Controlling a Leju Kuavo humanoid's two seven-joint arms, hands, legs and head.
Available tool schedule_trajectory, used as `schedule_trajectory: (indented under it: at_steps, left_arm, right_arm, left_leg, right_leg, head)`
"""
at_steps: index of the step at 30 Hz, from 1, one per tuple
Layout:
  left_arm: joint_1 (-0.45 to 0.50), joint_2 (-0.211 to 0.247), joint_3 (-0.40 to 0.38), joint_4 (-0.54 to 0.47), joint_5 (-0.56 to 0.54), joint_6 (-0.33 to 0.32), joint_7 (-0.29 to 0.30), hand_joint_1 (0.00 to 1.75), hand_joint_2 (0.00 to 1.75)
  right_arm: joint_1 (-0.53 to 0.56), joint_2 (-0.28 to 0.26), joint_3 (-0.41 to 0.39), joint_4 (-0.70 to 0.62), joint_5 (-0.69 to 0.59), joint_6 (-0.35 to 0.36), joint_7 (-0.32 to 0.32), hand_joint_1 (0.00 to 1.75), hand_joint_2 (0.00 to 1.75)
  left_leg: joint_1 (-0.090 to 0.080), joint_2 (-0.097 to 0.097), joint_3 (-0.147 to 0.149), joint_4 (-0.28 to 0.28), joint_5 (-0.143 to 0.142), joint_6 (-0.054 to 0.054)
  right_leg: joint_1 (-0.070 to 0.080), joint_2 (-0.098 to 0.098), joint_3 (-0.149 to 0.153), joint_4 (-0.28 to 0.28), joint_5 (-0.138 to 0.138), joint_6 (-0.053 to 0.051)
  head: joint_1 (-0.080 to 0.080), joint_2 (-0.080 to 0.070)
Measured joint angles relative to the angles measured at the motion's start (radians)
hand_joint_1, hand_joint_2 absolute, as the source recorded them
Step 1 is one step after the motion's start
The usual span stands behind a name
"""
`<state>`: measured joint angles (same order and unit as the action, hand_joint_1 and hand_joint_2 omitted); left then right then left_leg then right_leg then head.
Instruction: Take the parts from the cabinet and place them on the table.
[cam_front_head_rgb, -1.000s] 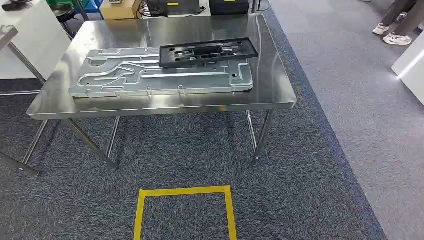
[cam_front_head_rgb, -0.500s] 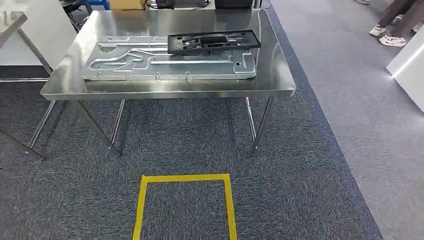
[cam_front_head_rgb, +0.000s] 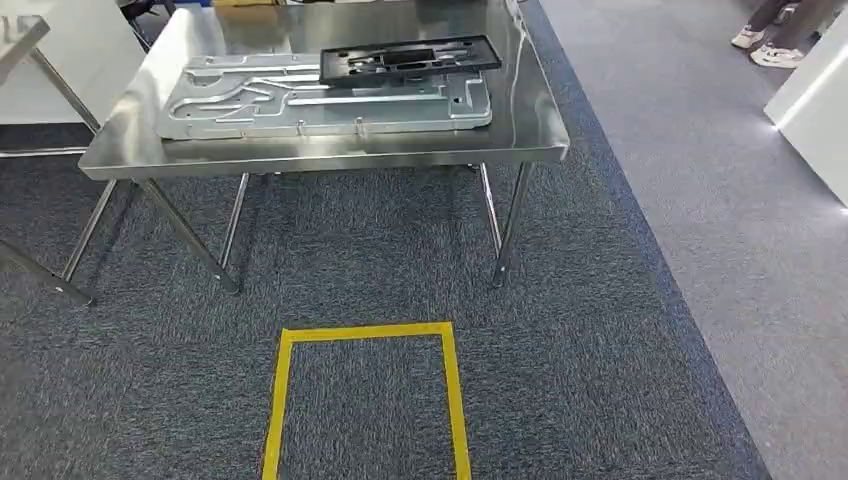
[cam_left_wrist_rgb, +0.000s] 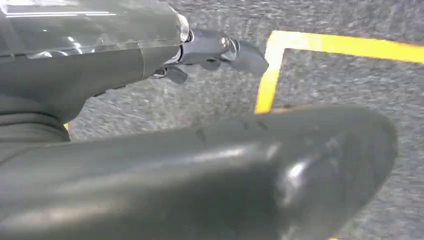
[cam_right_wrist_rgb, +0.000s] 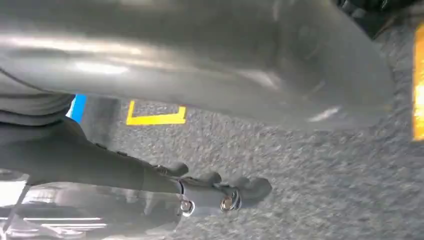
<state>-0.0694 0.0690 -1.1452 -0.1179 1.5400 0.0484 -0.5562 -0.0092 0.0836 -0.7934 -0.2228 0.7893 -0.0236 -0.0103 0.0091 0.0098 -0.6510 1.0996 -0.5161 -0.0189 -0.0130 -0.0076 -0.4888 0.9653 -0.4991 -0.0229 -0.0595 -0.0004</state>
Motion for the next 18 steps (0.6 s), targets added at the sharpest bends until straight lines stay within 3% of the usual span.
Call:
schedule_trajectory:
  at_steps: [1,2,3,4,6,7,8,9,12,13,14,15,16,17,18]
  left_arm:
    - [-0.001,0.0,-0.002,0.0,0.0,0.0,0.0,0.0,0.0]
    - [-0.001,0.0,-0.004,0.0,0.0,0.0,0.0,0.0,0.0]
    - [-0.001,0.0,-0.004,0.0,0.0,0.0,0.0,0.0,0.0]
    - [-0.001,-0.001,-0.005,0.0,0.0,0.0,0.001,0.0,0.0]
    - [-0.004,-0.001,-0.005,0.0,-0.001,0.0,0.002,0.0,0.0]
    - [-0.007,-0.001,-0.005,0.0,-0.001,0.0,0.002,0.0,0.0]
    - [-0.011,-0.001,-0.005,0.0,-0.001,0.0,0.002,0.0,0.0]
    - [-0.014,-0.001,-0.005,0.0,-0.001,0.0,0.002,0.0,0.0]
    - [-0.012,-0.002,-0.005,0.0,0.0,0.005,0.003,0.0,0.0]
    - [-0.011,-0.002,-0.005,0.0,0.001,0.007,0.004,0.0,0.0]
    - [-0.013,-0.004,-0.005,0.0,0.002,0.008,0.005,0.0,0.0]
    - [-0.015,-0.005,-0.005,0.0,0.003,0.009,0.004,0.0,0.0]
    - [-0.015,-0.005,-0.005,0.0,0.005,0.01,0.004,0.0,0.0]
    - [-0.014,-0.005,-0.005,0.0,0.007,0.012,0.004,0.0,0.0]
    - [-0.014,-0.005,-0.005,0.0,0.01,0.015,0.004,0.0,0.0]
  right_arm:
    - [0.0,-0.003,-0.001,0.0,0.0,0.0,0.0,0.0,0.0]
    - [0.001,-0.008,-0.002,0.0,0.0,0.001,0.002,0.0,0.0]
    - [0.001,-0.013,-0.003,0.0,0.0,0.002,0.002,0.0,0.0]
    - [0.001,-0.018,-0.003,0.0,0.0,0.003,0.002,0.0,0.0]
    - [0.001,-0.023,-0.004,0.0,0.0,0.005,0.002,0.0,0.0]
    - [0.001,-0.023,-0.005,0.001,0.0,0.005,0.002,0.0,0.0]
    - [-0.003,-0.023,-0.005,0.0,0.0,0.005,0.002,0.0,0.0]
    - [-0.001,-0.023,-0.005,0.001,0.001,0.005,0.001,0.0,0.0]
    - [-0.002,-0.023,-0.006,0.001,0.006,0.008,-0.001,0.0,0.0]
    - [0.0,-0.023,-0.006,0.001,0.008,0.008,-0.002,0.0,0.0]
    - [0.0,-0.022,-0.006,0.001,0.01,0.009,-0.004,0.0,0.0]
    - [-0.001,-0.021,-0.006,0.002,0.013,0.01,-0.006,0.0,0.0]
    - [0.0,-0.017,-0.006,0.002,0.016,0.013,-0.011,0.0,0.0]
    - [-0.001,-0.013,-0.006,0.002,0.021,0.013,-0.014,0.0,0.0]
    - [-0.001,-0.01,-0.006,0.002,0.022,0.015,-0.021,0.0,0.0]
  left_leg:
    - [0.003,0.0,-0.02,0.081,-0.056,-0.006]
    - [0.004,0.0,-0.036,0.159,-0.093,-0.011]
    - [0.004,0.0,-0.04,0.207,-0.099,-0.014]
    - [0.005,0.0,-0.026,0.213,-0.079,-0.015]
    - [0.009,0.0,0.054,0.12,-0.01,-0.015]
    - [0.01,-0.001,0.13,0.012,0.02,-0.011]
    - [0.01,-0.003,0.186,-0.075,-0.004,-0.007]
    - [0.003,-0.005,0.223,-0.137,-0.024,0.0]
    - [-0.002,-0.006,0.2,-0.13,-0.01,0.022]
    - [0.006,-0.002,0.192,-0.139,0.004,0.034]
    - [0.005,0.004,0.181,-0.137,0.014,0.044]
    - [0.003,0.004,0.168,-0.137,0.024,0.056]
    - [0.001,0.004,0.154,-0.136,0.035,0.058]
    - [-0.002,0.005,0.138,-0.136,0.047,0.059]
    - [-0.005,0.005,0.125,-0.132,0.059,0.059]
  right_leg:
    - [0.001,-0.001,-0.012,0.002,0.009,-0.001]
    - [0.002,-0.002,-0.025,0.004,0.019,0.0]
    - [0.002,-0.002,-0.039,0.007,0.028,0.001]
    - [0.002,-0.002,-0.053,0.011,0.036,0.003]
    - [0.001,-0.001,-0.082,0.022,0.05,0.007]
    - [0.0,0.0,-0.098,0.03,0.058,0.013]
    - [0.001,0.0,-0.105,0.035,0.064,0.019]
    - [0.004,0.001,-0.111,0.038,0.071,0.026]
    - [0.002,0.001,-0.114,0.032,0.098,0.044]
    - [0.004,0.003,-0.119,0.036,0.097,0.051]
    - [-0.001,0.006,-0.13,0.059,0.054,0.052]
    - [-0.001,0.007,-0.145,0.109,-0.01,0.052]
    - [-0.001,0.006,-0.163,0.183,-0.075,0.053]
    - [0.0,0.007,-0.179,0.261,-0.122,0.055]
    - [0.0,0.007,-0.187,0.321,-0.14,0.056]
  head:
    - [0.0,0.0]
    - [0.0,0.0]
    - [0.0,0.0]
    - [0.0,0.0]
    - [0.0,0.0]
    - [0.0,0.0]
    - [0.0,0.0]
    - [0.0,0.0]
    - [0.0,0.0]
    - [0.0,0.0]
    - [0.0,0.0]
    - [0.0,0.0]
    - [0.0,0.0]
    - [0.0,0.0]
    - [0.0,0.0]
